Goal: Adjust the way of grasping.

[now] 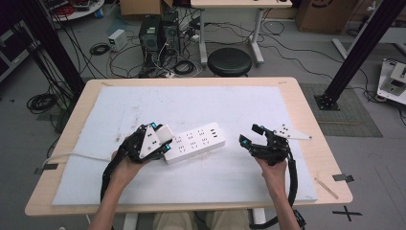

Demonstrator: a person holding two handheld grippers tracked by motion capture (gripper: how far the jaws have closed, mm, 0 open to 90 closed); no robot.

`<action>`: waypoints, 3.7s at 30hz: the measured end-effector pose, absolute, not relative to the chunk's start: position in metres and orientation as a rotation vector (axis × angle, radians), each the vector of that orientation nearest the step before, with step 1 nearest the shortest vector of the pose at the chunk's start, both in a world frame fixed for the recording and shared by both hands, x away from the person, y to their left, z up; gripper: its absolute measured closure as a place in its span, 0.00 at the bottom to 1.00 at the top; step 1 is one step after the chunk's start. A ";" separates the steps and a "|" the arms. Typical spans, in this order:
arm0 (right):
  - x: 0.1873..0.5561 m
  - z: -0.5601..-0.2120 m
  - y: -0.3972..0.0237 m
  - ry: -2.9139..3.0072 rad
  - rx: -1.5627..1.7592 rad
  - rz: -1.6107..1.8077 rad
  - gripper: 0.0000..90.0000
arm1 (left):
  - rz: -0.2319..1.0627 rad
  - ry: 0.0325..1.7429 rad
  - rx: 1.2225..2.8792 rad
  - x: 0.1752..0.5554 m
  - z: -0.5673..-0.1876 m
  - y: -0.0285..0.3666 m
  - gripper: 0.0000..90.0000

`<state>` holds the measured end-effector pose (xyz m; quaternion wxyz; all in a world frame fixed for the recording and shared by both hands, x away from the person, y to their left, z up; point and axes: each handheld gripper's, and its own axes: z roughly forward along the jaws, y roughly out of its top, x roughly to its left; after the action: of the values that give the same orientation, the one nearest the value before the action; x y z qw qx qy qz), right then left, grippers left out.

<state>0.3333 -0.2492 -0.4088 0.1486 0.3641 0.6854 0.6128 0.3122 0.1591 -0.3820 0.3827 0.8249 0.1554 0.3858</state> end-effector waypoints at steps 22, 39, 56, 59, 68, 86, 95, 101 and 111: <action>0.334 -0.379 -0.205 2.303 0.740 1.856 0.24 | 1.419 0.017 1.958 0.268 -0.406 0.104 0.47; 0.333 -0.380 -0.174 2.428 0.633 1.965 0.28 | 1.456 -0.012 1.785 0.256 -0.411 0.075 0.47; 0.336 -0.382 -0.162 2.466 0.594 2.018 0.31 | 1.492 -0.043 1.722 0.248 -0.421 0.060 0.47; 0.336 -0.382 -0.161 2.481 0.592 2.022 0.33 | 1.500 -0.047 1.707 0.247 -0.421 0.059 0.47; 0.336 -0.384 -0.154 2.505 0.550 2.016 0.42 | 1.508 -0.058 1.696 0.245 -0.422 0.057 0.47; 0.334 -0.388 -0.152 2.519 0.494 2.034 0.61 | 1.506 -0.086 1.700 0.244 -0.423 0.056 0.47; 0.334 -0.389 -0.153 2.519 0.490 2.033 0.67 | 1.506 -0.096 1.690 0.243 -0.423 0.056 0.47; 0.334 -0.389 -0.153 2.534 0.495 2.018 0.68 | 1.501 -0.100 1.695 0.243 -0.423 0.056 0.47; 0.332 -0.390 -0.152 2.528 0.489 1.980 0.70 | 1.490 -0.103 1.715 0.244 -0.424 0.057 0.47</action>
<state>0.3318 -0.1519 -0.3900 -0.0533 0.1503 0.7773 0.6086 0.2438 0.0570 -0.4235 0.4203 0.6842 -0.0411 0.5946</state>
